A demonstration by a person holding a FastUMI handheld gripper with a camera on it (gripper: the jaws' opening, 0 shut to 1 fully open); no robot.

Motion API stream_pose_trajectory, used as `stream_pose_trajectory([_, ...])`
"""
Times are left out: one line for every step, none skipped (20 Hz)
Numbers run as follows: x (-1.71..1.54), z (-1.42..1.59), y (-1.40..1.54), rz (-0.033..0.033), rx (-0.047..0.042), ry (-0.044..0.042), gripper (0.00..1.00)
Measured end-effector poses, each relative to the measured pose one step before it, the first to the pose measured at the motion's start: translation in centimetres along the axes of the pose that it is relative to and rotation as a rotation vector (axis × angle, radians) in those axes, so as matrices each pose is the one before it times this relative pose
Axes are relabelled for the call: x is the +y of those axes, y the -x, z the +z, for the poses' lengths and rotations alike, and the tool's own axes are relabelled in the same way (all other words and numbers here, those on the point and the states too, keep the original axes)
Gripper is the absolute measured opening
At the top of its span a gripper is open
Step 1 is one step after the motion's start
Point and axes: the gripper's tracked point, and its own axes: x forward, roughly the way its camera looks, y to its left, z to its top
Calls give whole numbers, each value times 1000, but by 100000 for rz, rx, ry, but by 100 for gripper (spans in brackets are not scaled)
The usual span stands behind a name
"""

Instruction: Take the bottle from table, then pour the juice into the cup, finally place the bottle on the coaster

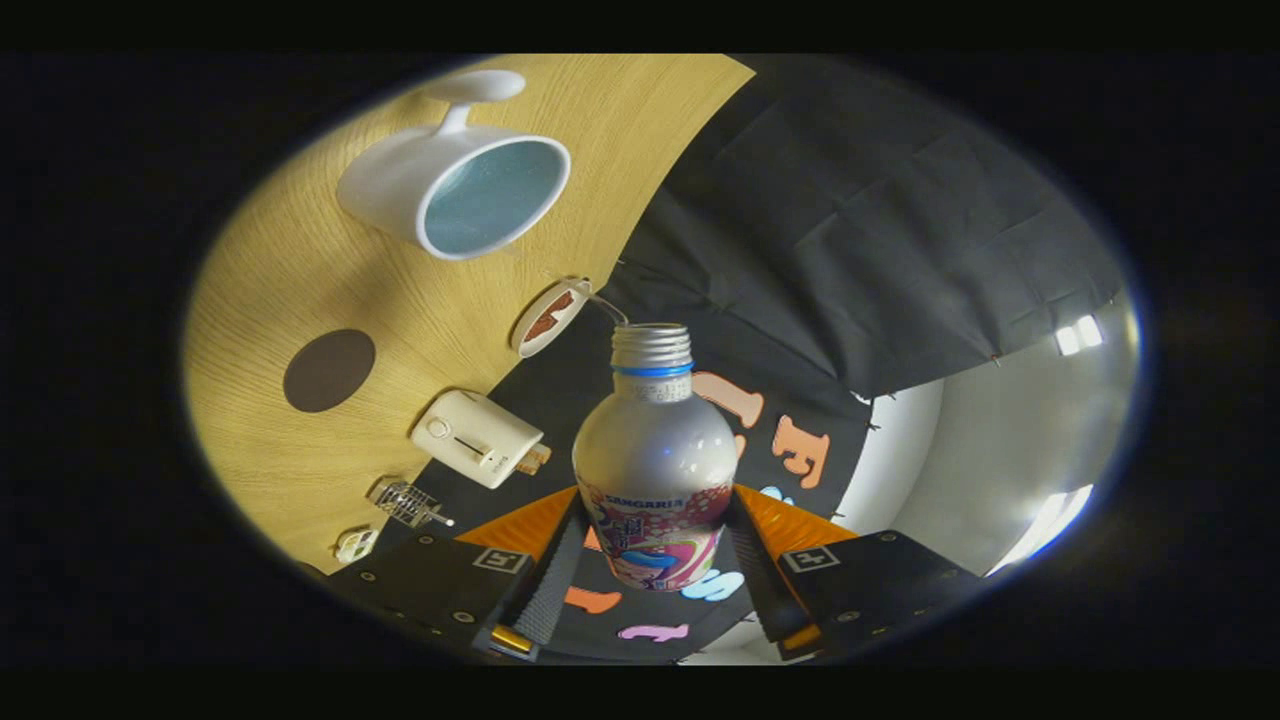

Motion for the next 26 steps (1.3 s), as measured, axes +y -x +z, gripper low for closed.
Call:
stream_pose_trajectory([-35, 78, -21, -6, -446, 578, 77])
stream_pose_trajectory([-6, -44, -68, -100, -68, 597, 76])
stream_pose_trajectory([-25, 131, 116, -108, -367, 539, 76])
stream_pose_trajectory([-12, 14, 4, -143, -16, 156, 76])
stream_pose_trajectory([131, 162, 211, 182, -272, -121, 76])
stream_pose_trajectory([-92, 52, -68, -90, -212, 87, 76])
stream_pose_trajectory([-31, 134, 153, -11, -411, 241, 76])
stream_pose_trajectory([40, -68, -97, -35, -468, 83, 77])
stream_pose_trajectory([187, 197, 75, 432, -426, -92, 77])
stream_pose_trajectory([250, 386, -180, 61, -466, -37, 76])
stream_pose_trajectory([318, 424, -182, 392, -467, 27, 76])
stream_pose_trajectory([302, 255, -381, 349, -401, -109, 77])
stream_pose_trajectory([293, 355, 18, 474, -365, -289, 77])
stream_pose_trajectory([286, 358, 62, 680, -653, -399, 76])
stream_pose_trajectory([184, 388, 114, 281, -378, -235, 77])
stream_pose_trajectory([197, 460, 105, 566, -630, -533, 76])
stream_pose_trajectory([309, 437, 14, 595, -285, -876, 77])
stream_pose_trajectory([452, 370, 7, 991, -595, -1214, 77])
stream_pose_trajectory([459, 448, 177, 1009, -244, -2044, 77])
stream_pose_trajectory([228, 97, 176, 1315, -257, -2451, 76])
stream_pose_trajectory([345, 268, 108, 1659, 5, -4014, 76])
stream_pose_trajectory([899, 274, 71, 2387, 544, -5976, 77])
stream_pose_trajectory([985, 110, -33, 2128, 287, -7106, 77])
stream_pose_trajectory([616, -232, -159, 2379, 303, -7813, 77])
stream_pose_trajectory([536, -7, -73, 1885, 616, -8115, 77])
stream_pose_trajectory([-105, -198, 117, 1231, 629, -7885, 77])
